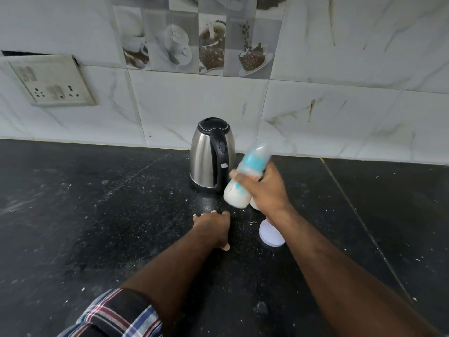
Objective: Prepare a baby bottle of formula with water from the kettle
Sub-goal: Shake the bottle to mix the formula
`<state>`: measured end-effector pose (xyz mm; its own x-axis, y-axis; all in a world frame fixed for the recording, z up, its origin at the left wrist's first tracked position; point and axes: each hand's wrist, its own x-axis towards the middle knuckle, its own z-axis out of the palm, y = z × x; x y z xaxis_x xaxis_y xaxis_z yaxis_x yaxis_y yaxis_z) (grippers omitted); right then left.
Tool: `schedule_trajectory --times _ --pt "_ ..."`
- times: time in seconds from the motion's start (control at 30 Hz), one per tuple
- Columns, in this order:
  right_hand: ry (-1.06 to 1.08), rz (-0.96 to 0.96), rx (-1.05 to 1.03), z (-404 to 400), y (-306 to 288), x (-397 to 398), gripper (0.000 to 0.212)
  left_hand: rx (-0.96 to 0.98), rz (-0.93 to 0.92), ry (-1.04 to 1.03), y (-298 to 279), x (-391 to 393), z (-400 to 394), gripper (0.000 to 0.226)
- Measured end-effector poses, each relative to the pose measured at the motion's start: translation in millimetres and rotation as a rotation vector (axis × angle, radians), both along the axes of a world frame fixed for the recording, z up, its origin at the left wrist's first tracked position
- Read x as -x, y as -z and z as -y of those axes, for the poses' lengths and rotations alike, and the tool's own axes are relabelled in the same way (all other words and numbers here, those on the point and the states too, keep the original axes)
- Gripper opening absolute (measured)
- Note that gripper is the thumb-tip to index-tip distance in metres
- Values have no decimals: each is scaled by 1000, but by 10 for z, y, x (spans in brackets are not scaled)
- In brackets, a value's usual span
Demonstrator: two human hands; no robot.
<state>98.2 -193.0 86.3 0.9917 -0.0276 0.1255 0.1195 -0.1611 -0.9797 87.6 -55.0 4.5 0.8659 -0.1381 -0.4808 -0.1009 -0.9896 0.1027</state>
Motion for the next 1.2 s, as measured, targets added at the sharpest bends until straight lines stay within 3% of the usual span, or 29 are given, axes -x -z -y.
schedule_trajectory --times 0.1,0.17,0.23,0.33,0.47,0.6,0.73,0.83,0.87,1.0,1.13,1.2 --pt "-63 -4 148 -10 39 14 64 -3 -8 3 -6 -7 13 97" --pt "31 40 -28 -8 -39 -42 49 -3 -2 3 1 -9 11 98" --pt "5 33 -56 -35 -79 -33 44 -5 4 2 13 -5 0 98" --pt "-144 -9 189 -47 51 29 51 8 -1 -1 13 -3 -4 98" --pt "53 25 -69 -3 -33 -66 40 18 -1 -4 7 2 -9 96" --pt "-99 -20 186 15 40 18 53 -7 -2 -5 8 -12 8 95" --pt "36 29 -36 10 -75 -66 41 -2 -2 0 27 -26 6 99" --pt "-152 -23 236 -10 54 12 57 0 5 4 39 -26 3 99" --pt "-138 -22 240 -14 48 21 56 4 7 4 36 -26 3 99" --pt "50 31 -80 0 -72 -69 38 8 17 6 38 -13 -8 96" --pt "-99 -38 188 -33 112 47 55 -7 19 10 25 -6 -8 96" --pt "-16 6 80 -19 20 19 50 -4 19 14 4 0 2 95"
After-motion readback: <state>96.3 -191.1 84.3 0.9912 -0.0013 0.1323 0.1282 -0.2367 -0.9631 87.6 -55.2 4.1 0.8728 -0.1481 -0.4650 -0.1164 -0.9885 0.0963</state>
